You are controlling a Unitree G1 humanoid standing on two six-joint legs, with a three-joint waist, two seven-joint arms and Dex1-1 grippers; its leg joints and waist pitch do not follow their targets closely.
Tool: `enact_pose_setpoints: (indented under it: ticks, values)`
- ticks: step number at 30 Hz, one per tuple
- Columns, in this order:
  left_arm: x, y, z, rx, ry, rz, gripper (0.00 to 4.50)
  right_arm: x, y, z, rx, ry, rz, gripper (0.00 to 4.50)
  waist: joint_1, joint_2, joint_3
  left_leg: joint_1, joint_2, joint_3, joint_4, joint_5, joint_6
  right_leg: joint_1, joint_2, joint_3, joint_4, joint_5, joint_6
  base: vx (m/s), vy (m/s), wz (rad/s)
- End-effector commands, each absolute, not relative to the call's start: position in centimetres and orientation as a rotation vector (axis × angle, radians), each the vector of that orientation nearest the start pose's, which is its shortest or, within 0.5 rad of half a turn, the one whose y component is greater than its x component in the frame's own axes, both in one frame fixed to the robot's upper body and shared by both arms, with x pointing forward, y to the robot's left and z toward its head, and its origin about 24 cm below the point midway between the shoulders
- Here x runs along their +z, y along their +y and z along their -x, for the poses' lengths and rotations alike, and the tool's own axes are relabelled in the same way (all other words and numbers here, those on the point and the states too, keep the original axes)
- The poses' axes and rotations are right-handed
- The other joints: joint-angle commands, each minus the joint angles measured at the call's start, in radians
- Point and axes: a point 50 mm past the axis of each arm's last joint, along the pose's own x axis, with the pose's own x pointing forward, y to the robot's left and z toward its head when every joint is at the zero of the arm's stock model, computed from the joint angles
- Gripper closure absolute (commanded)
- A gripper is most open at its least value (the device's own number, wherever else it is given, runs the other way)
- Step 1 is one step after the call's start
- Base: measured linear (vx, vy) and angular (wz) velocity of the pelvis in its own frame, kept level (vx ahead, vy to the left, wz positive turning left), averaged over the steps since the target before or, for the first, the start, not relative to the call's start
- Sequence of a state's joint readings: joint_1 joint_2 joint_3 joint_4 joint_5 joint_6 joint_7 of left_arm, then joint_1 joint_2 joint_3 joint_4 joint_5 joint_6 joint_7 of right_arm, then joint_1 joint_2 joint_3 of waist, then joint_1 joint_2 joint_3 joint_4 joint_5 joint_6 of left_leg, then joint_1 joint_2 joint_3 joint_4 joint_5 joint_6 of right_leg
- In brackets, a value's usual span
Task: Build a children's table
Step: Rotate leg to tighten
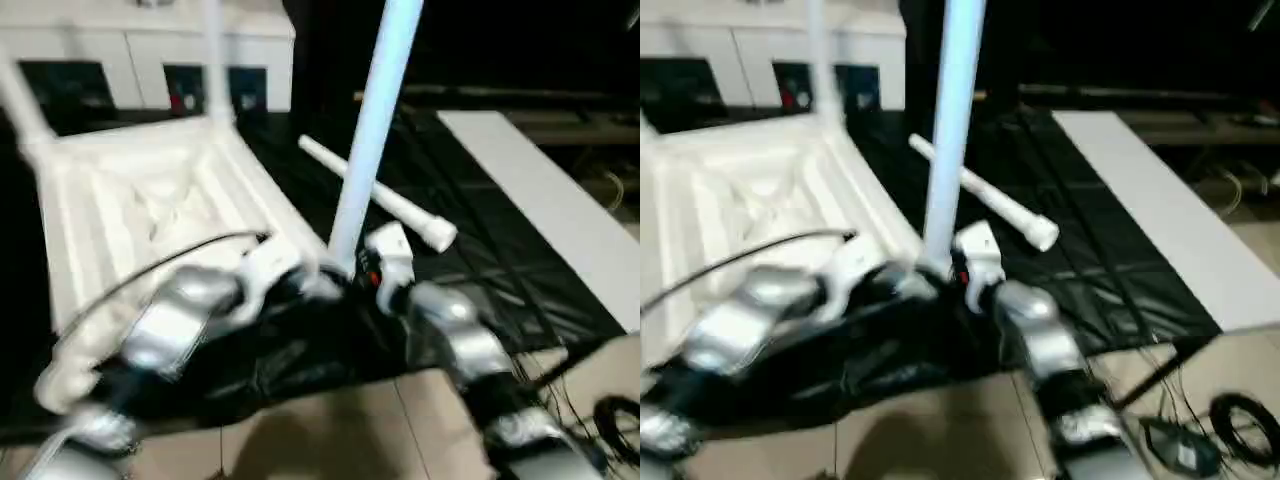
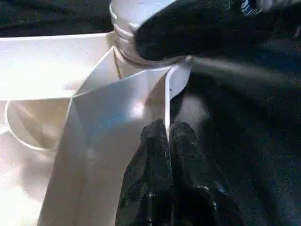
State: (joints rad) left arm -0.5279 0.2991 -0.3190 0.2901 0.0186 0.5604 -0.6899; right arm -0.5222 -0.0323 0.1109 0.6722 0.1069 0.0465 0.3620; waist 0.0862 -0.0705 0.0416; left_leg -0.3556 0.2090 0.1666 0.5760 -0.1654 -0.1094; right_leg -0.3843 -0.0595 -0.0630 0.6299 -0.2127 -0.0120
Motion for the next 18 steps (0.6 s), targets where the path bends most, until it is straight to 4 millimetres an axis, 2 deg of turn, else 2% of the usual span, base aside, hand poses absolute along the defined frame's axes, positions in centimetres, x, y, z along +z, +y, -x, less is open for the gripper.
enact_pose_setpoints:
  ticks: [1,2,3,5,8,9,11,12,14,16,17,18]
  values:
    - [5.7,10.9,-32.8,-0.748,0.509,-0.34,4.5,1.8,-8.7,-33.2,0.445,0.292,-0.024,1.85,-0.003,0.016,-0.049,0.008,0.022,-0.007,-0.073,-0.298,-0.042,0.028,-0.075,0.051,-0.095,-0.301,-0.123,0.0,0.0,0.0]
    - [5.7,10.3,-33.2,-0.712,0.493,-0.324,4.5,1.8,-7.7,-33.2,0.439,0.293,-0.035,1.85,-0.002,0.015,-0.052,0.009,0.022,-0.007,-0.072,-0.284,-0.036,0.029,-0.074,0.051,-0.091,-0.264,-0.127,0.0,0.0,0.0]
    - [5.7,9.7,-33.6,-0.676,0.472,-0.317,4.5,1.8,-6.7,-33.2,0.434,0.297,-0.043,1.85,-0.003,0.014,-0.053,0.004,0.019,-0.005,-0.07,-0.263,-0.03,0.031,-0.072,0.052,-0.088,-0.226,-0.133,0.0,0.0,0.0]
    - [5.9,8.3,-34.4,-0.623,0.416,-0.319,4.5,1.7,-4.5,-33.1,0.451,0.314,-0.049,1.85,0.002,0.014,-0.055,0.006,0.018,-0.003,-0.068,-0.234,-0.021,0.031,-0.073,0.052,-0.086,-0.175,-0.135,0.0,0.0,0.0]
    - [6.0,7.3,-34.8,-0.587,0.371,-0.321,4.5,1.9,-3.0,-33.1,0.487,0.311,-0.041,1.85,0.003,0.011,-0.055,0.002,0.018,-0.002,-0.067,-0.212,-0.008,0.037,-0.072,0.051,-0.081,-0.131,-0.138,0.0,0.0,0.0]
    - [6.1,7.1,-34.9,-0.583,0.357,-0.328,4.5,2.1,-2.6,-33.0,0.511,0.302,-0.051,1.85,0.004,0.014,-0.055,0.005,0.018,0.0,-0.066,-0.217,-0.003,0.033,-0.071,0.051,-0.083,-0.133,-0.137,0.0,0.0,0.0]
    - [6.1,6.9,-34.9,-0.596,0.354,-0.331,4.5,2.5,-2.3,-32.9,0.556,0.281,-0.109,1.85,0.008,0.012,-0.053,0.004,0.02,-0.001,-0.068,-0.227,0.002,0.036,-0.074,0.051,-0.085,-0.149,-0.132,0.0,0.0,0.0]
    - [6.0,7.0,-34.9,-0.62,0.363,-0.341,4.5,2.7,-2.3,-32.9,0.574,0.268,-0.148,1.5,0.009,0.013,-0.053,0.005,0.021,-0.001,-0.069,-0.235,0.004,0.035,-0.075,0.05,-0.086,-0.166,-0.129,0.0,0.0,0.0]
    - [5.9,7.3,-34.9,-0.626,0.368,-0.352,4.5,2.8,-2.5,-32.9,0.573,0.254,-0.152,1.15,0.01,0.014,-0.052,0.005,0.021,-0.001,-0.07,-0.244,0.007,0.034,-0.077,0.051,-0.089,-0.186,-0.126,0.0,0.0,0.0]
    - [5.8,7.5,-34.9,-0.632,0.374,-0.35,4.5,3.0,-2.7,-33.0,0.569,0.235,-0.152,1.06,0.003,0.013,-0.049,-0.002,0.018,-0.004,-0.075,-0.271,0.008,0.036,-0.076,0.05,-0.094,-0.242,-0.11,0.0,0.0,0.0]
    - [5.8,7.7,-35.0,-0.633,0.373,-0.353,4.5,3.1,-2.9,-33.1,0.563,0.224,-0.153,0.93,-0.004,0.017,-0.048,-0.01,0.016,-0.008,-0.079,-0.278,0.006,0.041,-0.076,0.047,-0.095,-0.265,-0.104,0.0,0.0,0.0]
    - [5.8,7.8,-35.0,-0.632,0.37,-0.355,4.5,3.3,-3.2,-33.2,0.554,0.207,-0.153,0.93,-0.015,0.013,-0.052,-0.025,0.017,-0.015,-0.082,-0.26,-0.002,0.053,-0.077,0.041,-0.093,-0.283,-0.093,0.0,0.0,0.0]
